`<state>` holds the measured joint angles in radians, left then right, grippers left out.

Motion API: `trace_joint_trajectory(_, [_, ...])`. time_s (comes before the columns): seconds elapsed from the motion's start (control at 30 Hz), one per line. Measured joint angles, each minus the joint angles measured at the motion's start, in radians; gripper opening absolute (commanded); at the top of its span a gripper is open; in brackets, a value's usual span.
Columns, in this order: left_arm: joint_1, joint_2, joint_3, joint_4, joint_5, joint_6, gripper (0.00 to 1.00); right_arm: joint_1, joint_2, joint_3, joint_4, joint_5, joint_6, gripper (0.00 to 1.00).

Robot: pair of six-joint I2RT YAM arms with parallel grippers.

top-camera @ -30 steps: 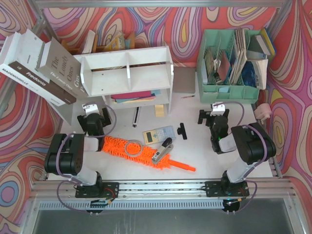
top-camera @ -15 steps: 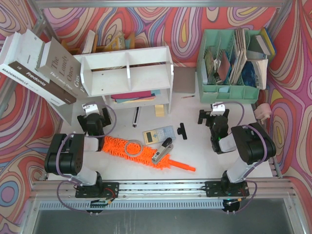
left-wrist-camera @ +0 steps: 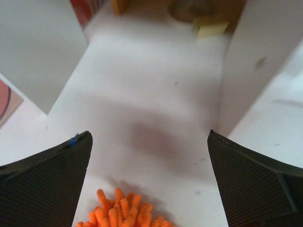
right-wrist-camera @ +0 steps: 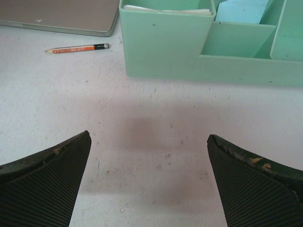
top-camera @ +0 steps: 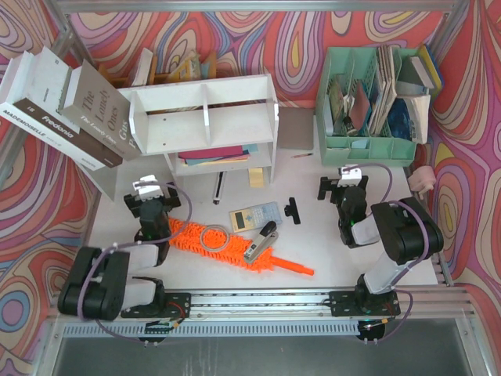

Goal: Dust the bookshelf with a duster

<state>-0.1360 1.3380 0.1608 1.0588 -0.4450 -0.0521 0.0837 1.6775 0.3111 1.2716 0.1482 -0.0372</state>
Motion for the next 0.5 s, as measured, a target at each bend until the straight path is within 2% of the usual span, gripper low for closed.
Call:
trace_joint_trajectory(0.13, [-0.112, -0.190, 0.001, -0.035, -0.108, 0.042, 0.98, 0.000, -0.023, -0.032, 0.003, -0.001, -0.001, 0.99])
trace_joint_trajectory(0.23, [-0.183, -0.335, -0.004, -0.086, -0.193, 0.061, 0.98, 0.000, -0.105, -0.041, -0.052, 0.000, 0.000, 0.99])
trace_joint_trajectory(0.37, [-0.283, -0.582, -0.004, -0.270, -0.277, 0.050, 0.98, 0.005, -0.290, -0.041, -0.139, -0.012, 0.002, 0.99])
trace_joint_trajectory(0.5, [-0.322, -0.846, 0.021, -0.571, -0.283, -0.064, 0.98, 0.014, -0.498, -0.041, -0.270, -0.053, 0.039, 0.99])
